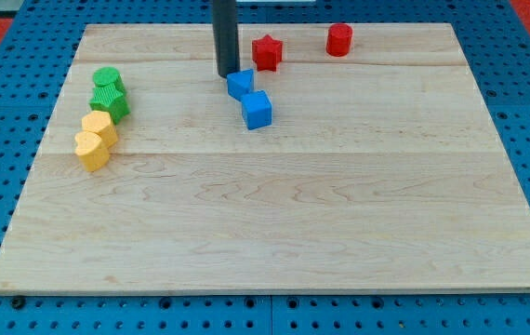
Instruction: Push the blue cube into the yellow hexagon
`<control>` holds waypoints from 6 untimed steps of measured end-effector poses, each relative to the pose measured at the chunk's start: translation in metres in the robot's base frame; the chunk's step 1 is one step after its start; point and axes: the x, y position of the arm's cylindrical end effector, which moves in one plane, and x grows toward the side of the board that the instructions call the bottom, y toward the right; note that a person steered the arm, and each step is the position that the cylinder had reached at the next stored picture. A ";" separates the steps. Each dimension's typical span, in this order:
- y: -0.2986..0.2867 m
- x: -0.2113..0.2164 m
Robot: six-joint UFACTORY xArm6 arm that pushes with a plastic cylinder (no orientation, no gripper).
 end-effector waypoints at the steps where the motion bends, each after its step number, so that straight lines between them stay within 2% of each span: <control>1: 0.010 -0.046; 2: 0.080 -0.106; 3: 0.080 -0.105; 4: 0.022 -0.074; 5: -0.008 -0.029; 6: 0.068 -0.040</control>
